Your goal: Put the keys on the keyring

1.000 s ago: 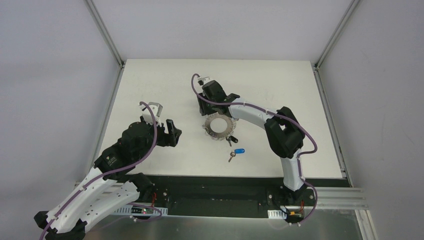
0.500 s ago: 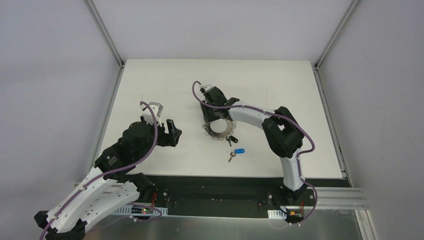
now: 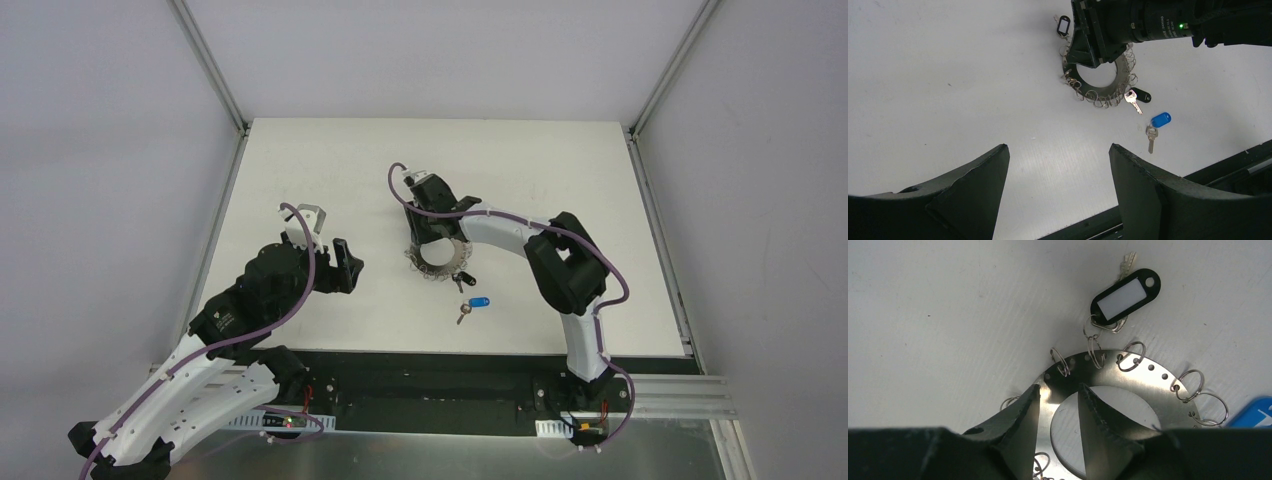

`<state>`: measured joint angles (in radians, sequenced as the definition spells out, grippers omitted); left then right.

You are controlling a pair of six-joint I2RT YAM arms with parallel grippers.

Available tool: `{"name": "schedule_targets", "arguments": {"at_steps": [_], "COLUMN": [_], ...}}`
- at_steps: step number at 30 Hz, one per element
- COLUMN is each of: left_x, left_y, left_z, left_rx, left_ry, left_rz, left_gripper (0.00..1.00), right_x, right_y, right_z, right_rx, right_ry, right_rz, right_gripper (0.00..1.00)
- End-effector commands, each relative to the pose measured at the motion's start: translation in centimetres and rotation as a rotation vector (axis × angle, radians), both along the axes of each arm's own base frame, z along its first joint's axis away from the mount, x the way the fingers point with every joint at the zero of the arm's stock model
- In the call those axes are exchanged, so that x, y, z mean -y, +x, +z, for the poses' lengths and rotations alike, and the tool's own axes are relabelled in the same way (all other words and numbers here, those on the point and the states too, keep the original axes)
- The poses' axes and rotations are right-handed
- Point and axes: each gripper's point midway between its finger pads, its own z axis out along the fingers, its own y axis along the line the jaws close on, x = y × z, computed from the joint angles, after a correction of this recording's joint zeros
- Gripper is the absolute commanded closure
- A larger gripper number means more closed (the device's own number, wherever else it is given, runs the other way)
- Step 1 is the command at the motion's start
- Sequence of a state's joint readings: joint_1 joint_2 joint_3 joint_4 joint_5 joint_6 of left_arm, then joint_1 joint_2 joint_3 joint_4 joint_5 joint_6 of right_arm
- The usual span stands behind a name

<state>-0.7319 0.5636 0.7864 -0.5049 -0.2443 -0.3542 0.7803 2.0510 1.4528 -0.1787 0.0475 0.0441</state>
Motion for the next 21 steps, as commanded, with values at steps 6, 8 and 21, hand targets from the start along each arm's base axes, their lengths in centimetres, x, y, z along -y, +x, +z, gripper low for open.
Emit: {"name": "schedule_targets", "arguments": {"at_steps": [6, 8, 21], "left_x": [0.2, 0.2, 0.2], "left_y": [0.4, 0.4, 0.4], "left_z": [0.2, 0.2, 0.1], "left_rx": [0.011, 0.012, 0.01], "left_ry": [-0.011, -0.01, -0.008], "left_rz": [0.005, 0.006, 0.008], "left_gripper": [0.27, 0.27, 0.27], "right_x": [-1.7, -1.9, -1.7], "right_y": [2.1, 2.1, 2.2], "right_z": [2.1, 2.0, 1.1], "right_rx": [0.05, 0.045, 0.042], "right_ry": [0.072, 0.075, 0.053], "right_rz": [-0.004, -0.001, -0.001], "right_gripper": [0.65, 0.65, 0.68]}}
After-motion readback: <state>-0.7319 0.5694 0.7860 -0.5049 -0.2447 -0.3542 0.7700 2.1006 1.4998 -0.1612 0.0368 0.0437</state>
